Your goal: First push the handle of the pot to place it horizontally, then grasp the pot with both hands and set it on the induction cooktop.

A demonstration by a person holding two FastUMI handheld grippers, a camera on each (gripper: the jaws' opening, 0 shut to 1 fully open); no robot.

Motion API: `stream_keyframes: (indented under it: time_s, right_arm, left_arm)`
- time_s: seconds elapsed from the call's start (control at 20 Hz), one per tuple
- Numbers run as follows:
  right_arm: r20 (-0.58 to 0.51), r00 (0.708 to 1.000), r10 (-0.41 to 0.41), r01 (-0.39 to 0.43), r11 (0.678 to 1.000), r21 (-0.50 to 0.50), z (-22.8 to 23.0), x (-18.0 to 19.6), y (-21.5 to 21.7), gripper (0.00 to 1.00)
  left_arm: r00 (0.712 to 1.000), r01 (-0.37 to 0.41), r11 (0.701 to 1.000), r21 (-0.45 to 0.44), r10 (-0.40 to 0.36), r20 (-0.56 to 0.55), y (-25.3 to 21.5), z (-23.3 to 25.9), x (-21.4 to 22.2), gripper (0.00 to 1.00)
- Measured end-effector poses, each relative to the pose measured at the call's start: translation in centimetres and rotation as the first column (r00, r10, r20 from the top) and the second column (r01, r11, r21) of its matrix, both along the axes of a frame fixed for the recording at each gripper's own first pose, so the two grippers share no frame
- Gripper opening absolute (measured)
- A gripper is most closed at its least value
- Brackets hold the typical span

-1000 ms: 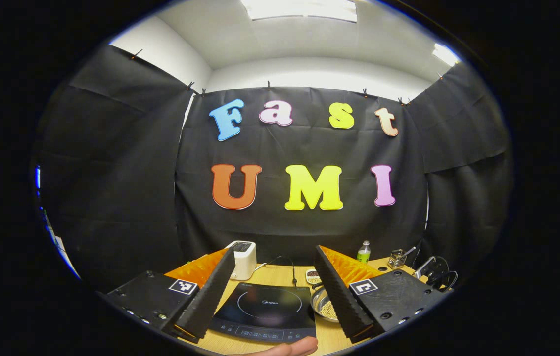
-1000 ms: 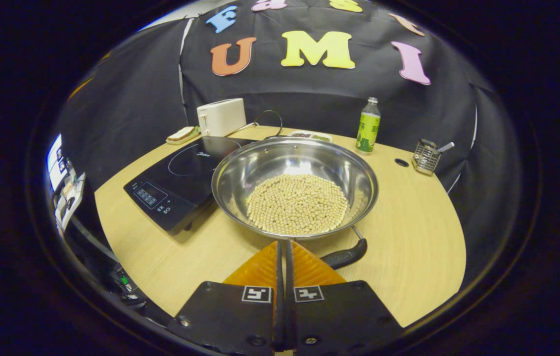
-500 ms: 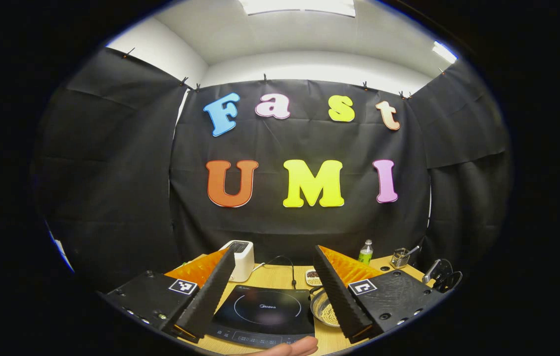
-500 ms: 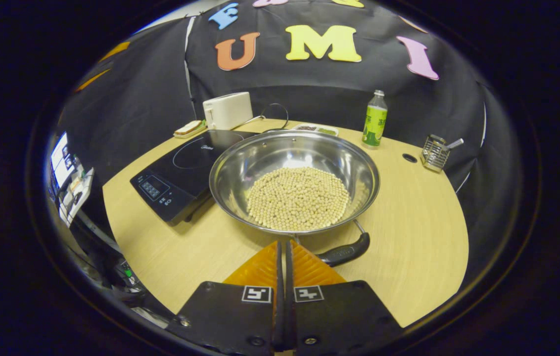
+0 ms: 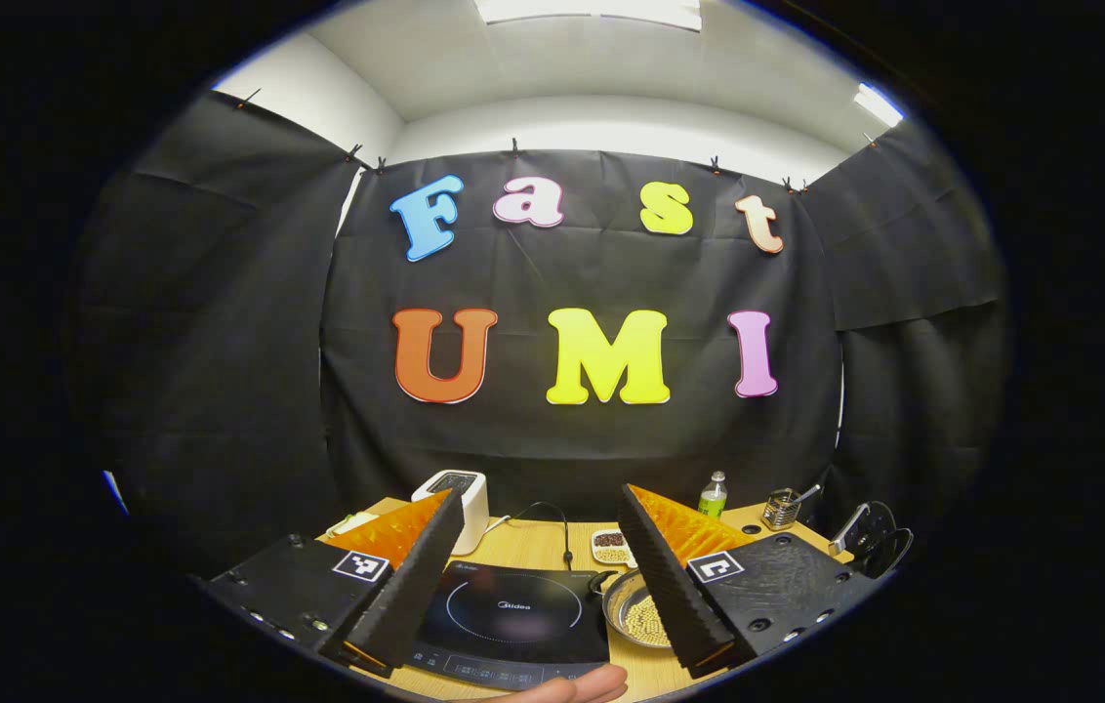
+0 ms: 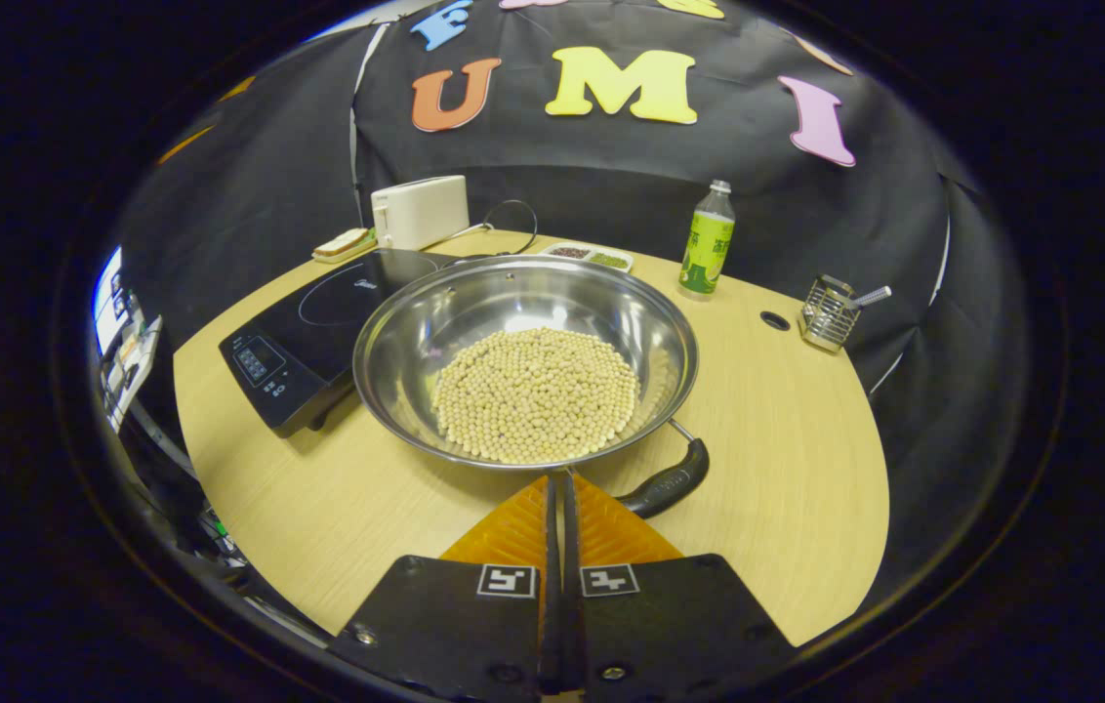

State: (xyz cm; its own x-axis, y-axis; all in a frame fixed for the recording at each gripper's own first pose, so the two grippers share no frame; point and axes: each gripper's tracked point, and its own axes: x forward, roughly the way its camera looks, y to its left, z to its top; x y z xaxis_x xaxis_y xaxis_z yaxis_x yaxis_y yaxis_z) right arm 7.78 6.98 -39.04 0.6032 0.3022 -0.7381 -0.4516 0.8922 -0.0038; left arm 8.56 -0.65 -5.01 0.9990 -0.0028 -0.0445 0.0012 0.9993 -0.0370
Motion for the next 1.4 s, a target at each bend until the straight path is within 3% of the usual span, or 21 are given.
stream_keyframes:
  time_s: [1.4]
  right_arm:
    - [0.025, 0.974, -0.225, 0.224, 0.974, 0.022, -0.6, 8.7, -6.0, 0.04]
  left_arm:
    - [0.998, 0.036, 0.999, 0.02, -0.035, -0.057, 0.1, -4.1, 2.2, 0.95]
